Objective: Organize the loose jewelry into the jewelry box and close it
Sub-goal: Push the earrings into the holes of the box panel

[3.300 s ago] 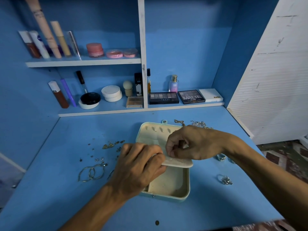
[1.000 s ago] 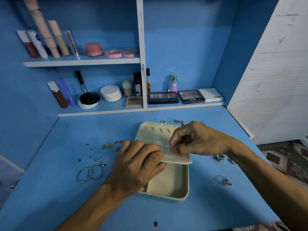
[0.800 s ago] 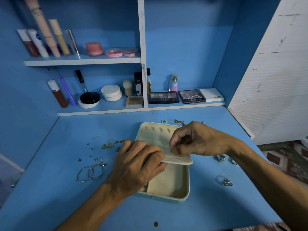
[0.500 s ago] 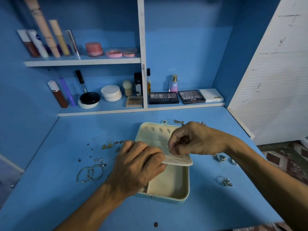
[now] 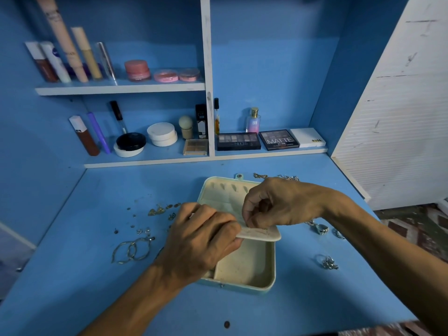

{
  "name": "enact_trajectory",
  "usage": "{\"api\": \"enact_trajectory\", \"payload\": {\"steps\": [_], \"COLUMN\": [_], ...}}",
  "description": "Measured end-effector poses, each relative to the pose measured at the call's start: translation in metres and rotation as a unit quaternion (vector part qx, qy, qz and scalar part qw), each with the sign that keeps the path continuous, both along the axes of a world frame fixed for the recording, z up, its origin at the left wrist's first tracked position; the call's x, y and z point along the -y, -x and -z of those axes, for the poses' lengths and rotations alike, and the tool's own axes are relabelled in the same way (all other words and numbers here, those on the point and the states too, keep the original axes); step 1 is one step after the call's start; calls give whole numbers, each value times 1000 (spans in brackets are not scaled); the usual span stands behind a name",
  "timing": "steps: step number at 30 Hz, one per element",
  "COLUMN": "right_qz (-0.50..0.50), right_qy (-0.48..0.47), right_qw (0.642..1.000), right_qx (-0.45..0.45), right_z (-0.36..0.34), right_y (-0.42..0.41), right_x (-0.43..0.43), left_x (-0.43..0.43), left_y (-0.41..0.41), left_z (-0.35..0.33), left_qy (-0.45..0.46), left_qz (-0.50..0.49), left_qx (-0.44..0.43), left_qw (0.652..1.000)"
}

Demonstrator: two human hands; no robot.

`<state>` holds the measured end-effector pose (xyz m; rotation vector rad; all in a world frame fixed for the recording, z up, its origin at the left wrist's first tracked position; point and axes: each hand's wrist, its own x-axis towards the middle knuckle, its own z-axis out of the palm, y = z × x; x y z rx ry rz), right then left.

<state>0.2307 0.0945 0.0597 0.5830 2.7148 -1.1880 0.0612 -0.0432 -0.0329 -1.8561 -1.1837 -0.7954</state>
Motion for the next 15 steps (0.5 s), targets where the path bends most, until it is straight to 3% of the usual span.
{"api": "enact_trajectory", "payload": {"steps": [15], "right_qz": [7], "right_qy": [-47], "right_qw": [998], "right_qx": [47], "right_z": [-1], "right_y": [9], "right_x": [1], "left_x": [-2], "left_y": [0], "left_z": [-3], "left_qy": [-14], "left_qz": [2], "left_qx": [3], "left_qw": [1000]}}
